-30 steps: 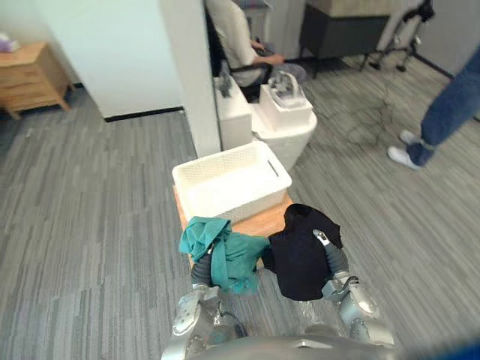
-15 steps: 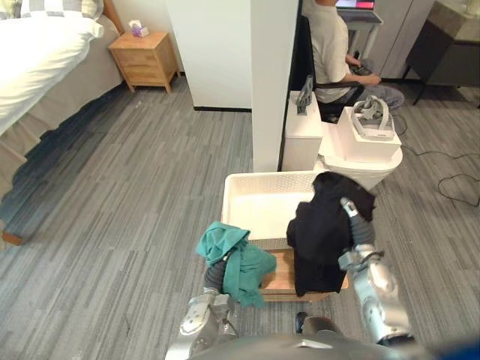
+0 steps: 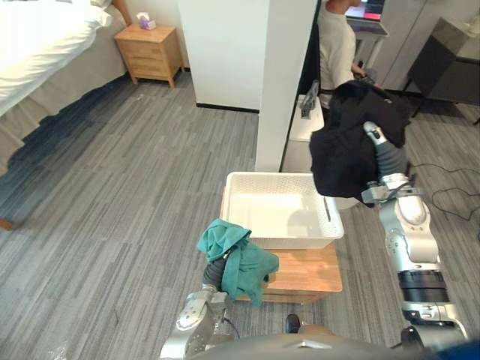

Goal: Tidy the bed and pick cloth on bed and put in laundry

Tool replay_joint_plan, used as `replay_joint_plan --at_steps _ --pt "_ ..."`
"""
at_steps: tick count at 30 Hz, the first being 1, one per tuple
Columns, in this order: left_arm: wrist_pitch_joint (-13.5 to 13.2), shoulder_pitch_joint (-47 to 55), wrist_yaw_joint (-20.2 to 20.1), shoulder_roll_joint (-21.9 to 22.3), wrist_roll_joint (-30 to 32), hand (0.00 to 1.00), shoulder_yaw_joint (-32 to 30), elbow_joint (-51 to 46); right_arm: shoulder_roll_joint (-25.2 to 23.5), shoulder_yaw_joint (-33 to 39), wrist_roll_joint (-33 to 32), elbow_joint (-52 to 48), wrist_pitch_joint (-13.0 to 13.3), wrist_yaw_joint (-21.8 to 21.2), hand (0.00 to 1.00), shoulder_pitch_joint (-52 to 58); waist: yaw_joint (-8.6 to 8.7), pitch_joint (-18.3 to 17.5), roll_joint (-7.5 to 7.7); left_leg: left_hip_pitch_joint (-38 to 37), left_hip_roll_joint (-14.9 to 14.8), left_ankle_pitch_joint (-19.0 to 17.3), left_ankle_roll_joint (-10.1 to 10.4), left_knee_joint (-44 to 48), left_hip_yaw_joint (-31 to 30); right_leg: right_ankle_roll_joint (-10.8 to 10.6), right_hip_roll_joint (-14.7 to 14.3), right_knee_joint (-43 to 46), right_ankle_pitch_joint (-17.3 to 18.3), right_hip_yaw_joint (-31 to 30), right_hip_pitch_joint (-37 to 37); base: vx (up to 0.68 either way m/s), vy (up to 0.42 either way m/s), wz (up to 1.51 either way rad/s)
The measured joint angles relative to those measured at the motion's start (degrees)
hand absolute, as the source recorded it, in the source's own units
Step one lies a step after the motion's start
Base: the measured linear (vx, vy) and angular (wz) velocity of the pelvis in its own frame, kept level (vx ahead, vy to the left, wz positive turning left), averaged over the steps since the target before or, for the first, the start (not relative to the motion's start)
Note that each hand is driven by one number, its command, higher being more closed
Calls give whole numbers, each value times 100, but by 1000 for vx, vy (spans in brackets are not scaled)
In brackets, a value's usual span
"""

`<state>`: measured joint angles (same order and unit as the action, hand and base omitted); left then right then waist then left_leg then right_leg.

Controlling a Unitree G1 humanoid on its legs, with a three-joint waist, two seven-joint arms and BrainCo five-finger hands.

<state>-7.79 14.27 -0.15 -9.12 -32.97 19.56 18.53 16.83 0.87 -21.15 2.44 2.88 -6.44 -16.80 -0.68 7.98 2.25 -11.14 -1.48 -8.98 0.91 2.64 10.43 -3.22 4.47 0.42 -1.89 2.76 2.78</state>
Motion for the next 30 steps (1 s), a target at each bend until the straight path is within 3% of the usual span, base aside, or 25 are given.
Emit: replay_joint_plan --at_steps 12,18,21,26,30 --pt "272 12 -173 93 97 100 2 98 -303 -986 9 802 -693 244 100 -602 -163 -19 -45 42 -22 94 1 -61 -99 32 5 -347 -194 216 187 -41 -18 7" --pt "386 -13 -254 96 225 100 17 87 -575 -1228 10 1867 -801 609 100 -728 -255 48 -220 179 -18 176 24 -77 -192 41 30 -367 -226 368 110 -22 -15 9" --pt "386 -364 -250 99 208 100 18 -23 -588 -1259 133 2386 -808 737 100 -1287 -287 393 -353 526 32 275 56 -53 -192 53 93 -355 -351 399 -208 -79 -7 5" --pt "282 -1129 -197 205 21 100 38 -427 -428 -795 474 3355 -682 791 100 -2592 -287 1358 -589 1198 13 564 41 -29 28 48 248 -153 -460 609 -846 -124 -10 27" --pt "270 -1335 -185 233 -12 100 68 -426 -206 -615 689 3850 -540 817 100 -3120 -325 1612 -701 1497 25 677 0 63 0 60 284 -132 -511 728 -1120 3 -9 12"
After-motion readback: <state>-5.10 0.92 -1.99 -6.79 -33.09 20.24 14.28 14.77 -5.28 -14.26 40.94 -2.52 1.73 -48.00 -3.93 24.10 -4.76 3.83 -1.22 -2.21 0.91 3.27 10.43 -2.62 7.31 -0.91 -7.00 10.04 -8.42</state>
